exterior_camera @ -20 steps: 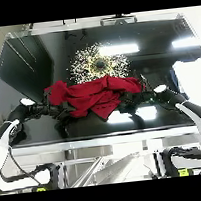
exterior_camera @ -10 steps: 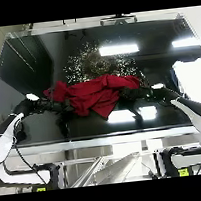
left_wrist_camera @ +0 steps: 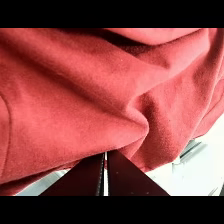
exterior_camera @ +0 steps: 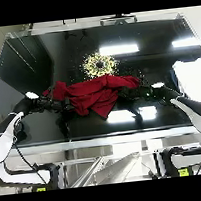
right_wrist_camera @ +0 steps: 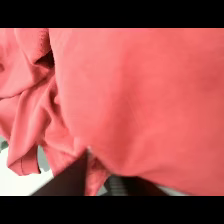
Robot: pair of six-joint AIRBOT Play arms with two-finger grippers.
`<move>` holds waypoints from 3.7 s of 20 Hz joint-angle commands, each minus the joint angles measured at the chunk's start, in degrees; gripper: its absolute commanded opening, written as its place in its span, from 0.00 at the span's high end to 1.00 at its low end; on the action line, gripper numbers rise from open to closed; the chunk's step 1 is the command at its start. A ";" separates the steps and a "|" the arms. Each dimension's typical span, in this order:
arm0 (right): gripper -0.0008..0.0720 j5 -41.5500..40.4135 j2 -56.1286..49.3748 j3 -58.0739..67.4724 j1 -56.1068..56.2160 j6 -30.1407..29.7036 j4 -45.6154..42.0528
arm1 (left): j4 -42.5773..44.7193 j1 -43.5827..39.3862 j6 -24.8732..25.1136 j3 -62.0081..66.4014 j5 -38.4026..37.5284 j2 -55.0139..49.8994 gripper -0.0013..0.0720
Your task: Fold the shirts.
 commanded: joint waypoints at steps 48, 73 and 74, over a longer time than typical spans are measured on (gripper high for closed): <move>0.97 10.27 1.62 4.70 -3.50 -9.68 17.57 | -15.08 6.80 10.99 5.81 -4.68 11.61 0.95; 0.97 11.96 15.10 43.56 -11.39 -7.45 1.77 | -15.91 13.07 7.15 40.98 -3.74 22.51 0.95; 0.97 9.66 9.99 43.56 -10.03 -7.41 0.24 | -13.35 10.69 7.80 39.19 -2.29 17.29 0.95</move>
